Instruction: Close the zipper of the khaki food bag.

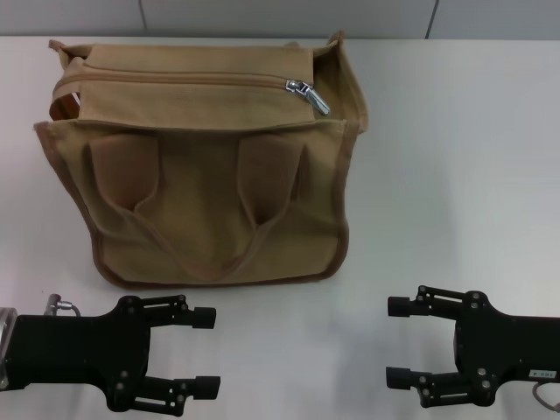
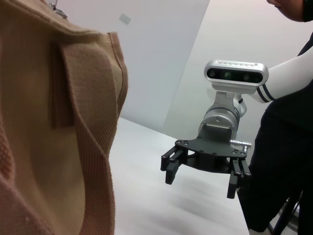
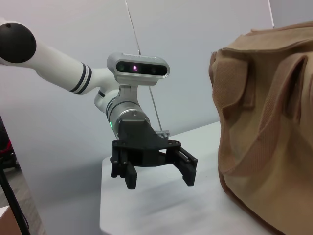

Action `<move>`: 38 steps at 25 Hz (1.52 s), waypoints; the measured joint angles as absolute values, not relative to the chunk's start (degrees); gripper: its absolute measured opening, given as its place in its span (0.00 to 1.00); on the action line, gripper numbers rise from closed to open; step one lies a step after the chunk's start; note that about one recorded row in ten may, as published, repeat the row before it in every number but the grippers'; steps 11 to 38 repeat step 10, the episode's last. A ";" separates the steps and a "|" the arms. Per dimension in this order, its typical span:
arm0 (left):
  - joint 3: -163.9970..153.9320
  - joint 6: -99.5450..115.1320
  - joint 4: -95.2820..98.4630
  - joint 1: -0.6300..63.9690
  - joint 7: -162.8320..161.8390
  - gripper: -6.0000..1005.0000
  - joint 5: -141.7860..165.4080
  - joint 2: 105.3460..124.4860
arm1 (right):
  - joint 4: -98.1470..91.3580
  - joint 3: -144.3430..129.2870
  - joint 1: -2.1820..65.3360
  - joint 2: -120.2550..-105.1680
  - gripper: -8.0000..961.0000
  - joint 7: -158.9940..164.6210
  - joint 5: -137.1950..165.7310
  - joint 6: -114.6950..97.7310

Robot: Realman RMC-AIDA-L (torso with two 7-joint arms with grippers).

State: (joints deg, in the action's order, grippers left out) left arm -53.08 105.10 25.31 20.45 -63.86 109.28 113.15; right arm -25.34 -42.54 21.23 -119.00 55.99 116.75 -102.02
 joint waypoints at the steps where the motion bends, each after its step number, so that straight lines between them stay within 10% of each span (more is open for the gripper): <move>1: -53.08 105.14 25.31 20.45 -63.89 0.84 109.28 113.14 | -25.33 -42.54 21.26 -119.00 0.87 55.99 116.75 -102.01; 38: -53.09 105.36 25.22 20.48 -63.99 0.84 109.32 113.11 | -25.31 -42.54 21.27 -119.00 0.87 55.96 116.75 -102.00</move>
